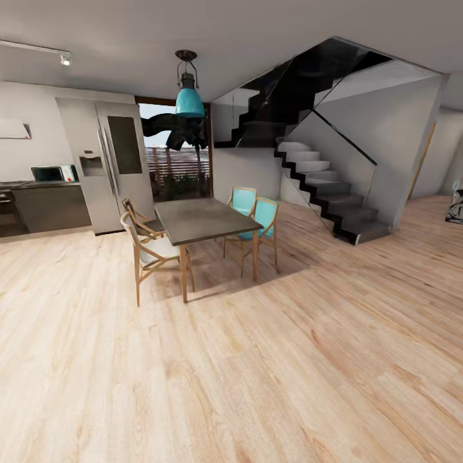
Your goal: Turn on the radio receiver that's on the table in the living room.
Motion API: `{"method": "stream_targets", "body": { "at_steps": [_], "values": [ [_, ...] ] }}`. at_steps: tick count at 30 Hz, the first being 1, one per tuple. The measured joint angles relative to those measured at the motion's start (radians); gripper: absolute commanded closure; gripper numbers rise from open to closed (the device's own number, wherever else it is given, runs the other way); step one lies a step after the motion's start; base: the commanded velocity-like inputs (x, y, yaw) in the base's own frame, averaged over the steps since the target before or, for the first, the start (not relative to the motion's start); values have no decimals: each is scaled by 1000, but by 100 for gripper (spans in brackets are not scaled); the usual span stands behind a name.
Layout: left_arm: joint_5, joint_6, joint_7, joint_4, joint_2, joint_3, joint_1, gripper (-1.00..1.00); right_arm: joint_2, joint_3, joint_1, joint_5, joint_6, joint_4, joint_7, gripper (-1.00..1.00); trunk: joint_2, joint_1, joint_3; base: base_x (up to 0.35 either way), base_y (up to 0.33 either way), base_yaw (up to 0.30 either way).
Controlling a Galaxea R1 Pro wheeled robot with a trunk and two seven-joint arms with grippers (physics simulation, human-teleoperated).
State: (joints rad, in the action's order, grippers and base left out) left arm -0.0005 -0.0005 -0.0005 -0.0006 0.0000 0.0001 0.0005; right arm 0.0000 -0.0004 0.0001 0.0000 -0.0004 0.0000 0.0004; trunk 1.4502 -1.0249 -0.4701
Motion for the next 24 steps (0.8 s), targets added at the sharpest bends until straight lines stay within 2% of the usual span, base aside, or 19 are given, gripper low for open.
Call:
{"method": "stream_targets", "body": {
  "at_steps": [5, 11, 16, 24],
  "values": [
    [1, -18, -2, -11, -28, -1, 28, -100, 28, 1, -29, 1, -4, -9, -3, -100, 0, 0, 0, 0, 0, 0],
    [3, -25, 0, -9, -62, -2, 58, -100, 61, 2, -31, 1, -4, -8, -5, -100, 0, 0, 0, 0, 0, 0],
    [3, -27, -1, -9, -90, 2, 58, -100, 61, 2, -31, 0, -4, -8, -5, -100, 0, 0, 0, 0, 0, 0],
    [4, -37, 0, -10, -95, -3, 58, -100, 59, 4, -32, 1, -16, -13, -6, -100, 0, 0, 0, 0, 0, 0]
  ]
}}
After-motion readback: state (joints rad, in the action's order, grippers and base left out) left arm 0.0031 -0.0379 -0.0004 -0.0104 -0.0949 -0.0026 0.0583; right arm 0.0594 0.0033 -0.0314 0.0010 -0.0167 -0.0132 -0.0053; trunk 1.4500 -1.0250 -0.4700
